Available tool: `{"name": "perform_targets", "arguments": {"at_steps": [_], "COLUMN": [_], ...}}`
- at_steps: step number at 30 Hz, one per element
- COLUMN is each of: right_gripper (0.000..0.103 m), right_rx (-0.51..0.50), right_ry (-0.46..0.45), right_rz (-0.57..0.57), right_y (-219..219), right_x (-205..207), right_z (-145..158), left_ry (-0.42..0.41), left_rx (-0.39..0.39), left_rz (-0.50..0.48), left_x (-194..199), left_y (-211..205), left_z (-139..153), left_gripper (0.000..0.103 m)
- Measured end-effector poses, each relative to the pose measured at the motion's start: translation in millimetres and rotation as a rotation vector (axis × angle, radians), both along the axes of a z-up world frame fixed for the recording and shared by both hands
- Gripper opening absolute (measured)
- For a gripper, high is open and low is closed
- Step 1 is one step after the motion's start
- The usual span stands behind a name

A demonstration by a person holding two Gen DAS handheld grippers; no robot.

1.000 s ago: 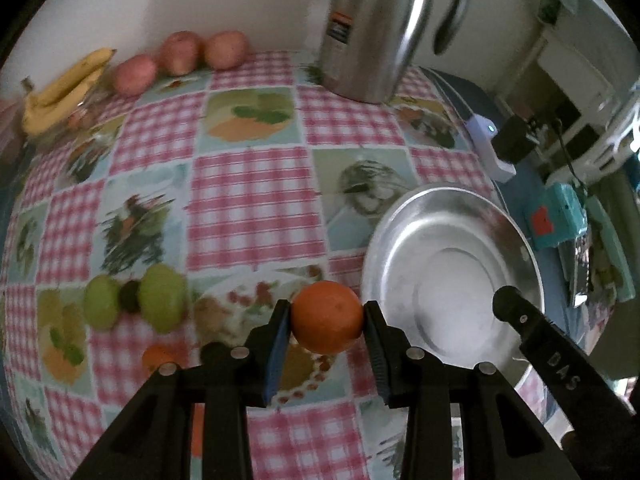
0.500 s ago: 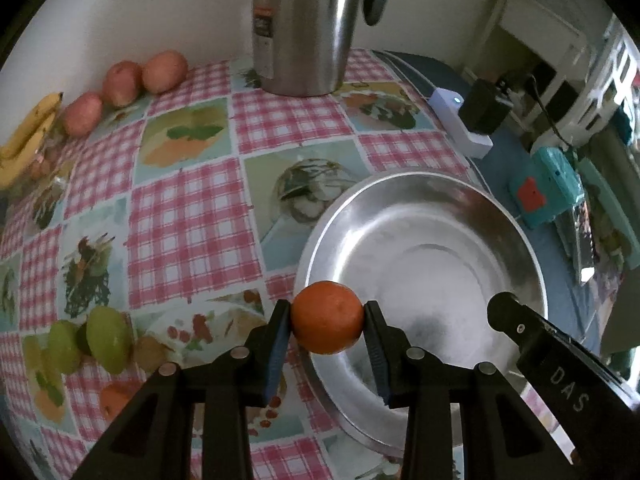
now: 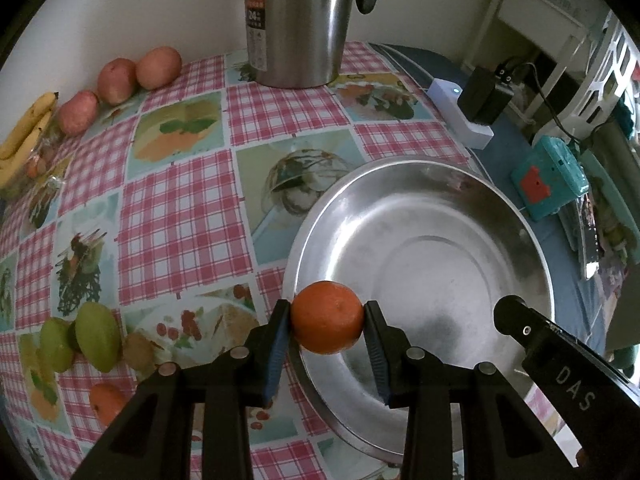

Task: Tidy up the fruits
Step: 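Carry the orange in left tool and plum in right tool over the steel plate, then open right tool to drop the plum while left tool drops the orange into the plate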

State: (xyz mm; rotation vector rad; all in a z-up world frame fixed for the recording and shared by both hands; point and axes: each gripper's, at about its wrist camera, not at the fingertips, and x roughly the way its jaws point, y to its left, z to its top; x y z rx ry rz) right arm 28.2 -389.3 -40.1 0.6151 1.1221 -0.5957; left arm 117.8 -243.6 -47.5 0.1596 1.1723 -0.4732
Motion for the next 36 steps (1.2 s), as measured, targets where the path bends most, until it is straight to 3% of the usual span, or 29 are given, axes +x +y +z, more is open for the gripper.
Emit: {"name": "perform_targets", "arguments": {"at_steps": [12,16,21,26,32,36], "right_gripper": [0.026,0.033,0.033,0.037,0.037,0.037], "right_rx": [-0.012,-0.018,-0.019,-0.023,-0.025,-0.023], "right_ry": [0.008,0.006,-0.002,-0.009,-0.019,-0.019], "right_rz": [-0.007,-0.018,-0.019,-0.025,-0.027,-0.014], "right_y": [-0.9,-3.5,-4.2,-4.9,-5.2,-2.2], "right_x": [-1.0,-2.9,-3.5,-5.3,-6.4,-5.3], "right_z": [2.5,3.9,6.2,8.2,10.9,11.2], "left_ry": [0.007,0.011,-0.006,-0.024,-0.013,-0.021], "left_rx": [-0.013,-0.016,-0.027,-0.025,0.01,0.078], "left_rz": [-0.009,-0.011,-0.013,-0.012,0.067,0.179], "left_x": [-0.3,-0.5,-2.2,-3.0,4.6,11.9], "left_y": [-1.7,-2.1,-2.0,0.6,19.1,44.1], "left_z": [1.0,2.2,9.1,14.4,14.1,13.4], "left_gripper": [0.04,0.041,0.053,0.056,0.069,0.071]}}
